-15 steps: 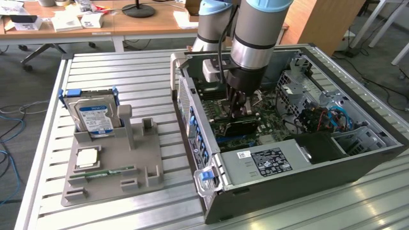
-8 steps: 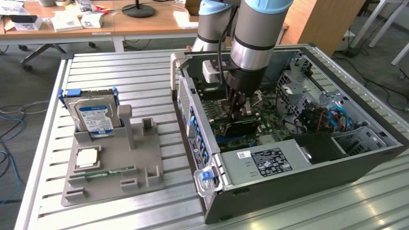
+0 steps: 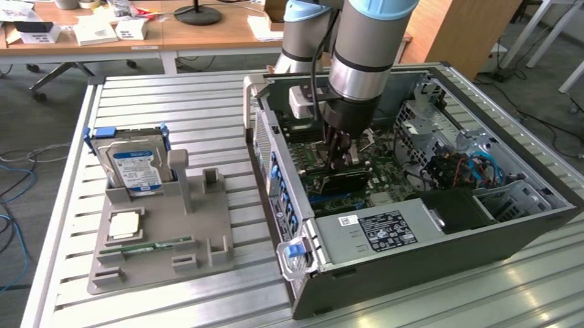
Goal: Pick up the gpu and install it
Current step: 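Press down on the gpu until it lock into place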
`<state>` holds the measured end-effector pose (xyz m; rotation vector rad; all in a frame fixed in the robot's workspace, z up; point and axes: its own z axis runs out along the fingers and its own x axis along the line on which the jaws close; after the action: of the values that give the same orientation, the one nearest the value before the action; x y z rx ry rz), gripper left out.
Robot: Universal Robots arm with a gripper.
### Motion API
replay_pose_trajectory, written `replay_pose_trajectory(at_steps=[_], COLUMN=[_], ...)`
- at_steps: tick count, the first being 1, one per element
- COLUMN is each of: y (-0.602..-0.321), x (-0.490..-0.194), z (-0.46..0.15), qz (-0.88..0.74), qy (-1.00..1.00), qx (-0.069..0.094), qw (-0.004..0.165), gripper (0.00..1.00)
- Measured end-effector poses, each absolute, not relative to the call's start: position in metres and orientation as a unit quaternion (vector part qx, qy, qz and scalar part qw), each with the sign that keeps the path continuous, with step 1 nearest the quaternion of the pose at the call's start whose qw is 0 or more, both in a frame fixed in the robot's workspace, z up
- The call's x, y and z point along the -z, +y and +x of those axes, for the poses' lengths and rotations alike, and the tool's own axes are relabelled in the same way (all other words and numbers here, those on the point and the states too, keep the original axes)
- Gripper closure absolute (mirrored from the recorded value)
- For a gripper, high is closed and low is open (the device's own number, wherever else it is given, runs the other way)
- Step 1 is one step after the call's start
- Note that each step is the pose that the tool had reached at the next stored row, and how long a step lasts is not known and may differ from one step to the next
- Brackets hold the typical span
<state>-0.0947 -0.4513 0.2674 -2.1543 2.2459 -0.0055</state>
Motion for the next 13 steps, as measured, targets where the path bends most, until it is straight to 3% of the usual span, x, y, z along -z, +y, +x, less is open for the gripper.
replay_pose_trajectory(at_steps=[13], y=[-0.4513], x=[-0.2659], z=[-0.0955], qz=[-0.692], qy=[0.722], qx=[0.002], qw=[0.015], gripper=[0.89])
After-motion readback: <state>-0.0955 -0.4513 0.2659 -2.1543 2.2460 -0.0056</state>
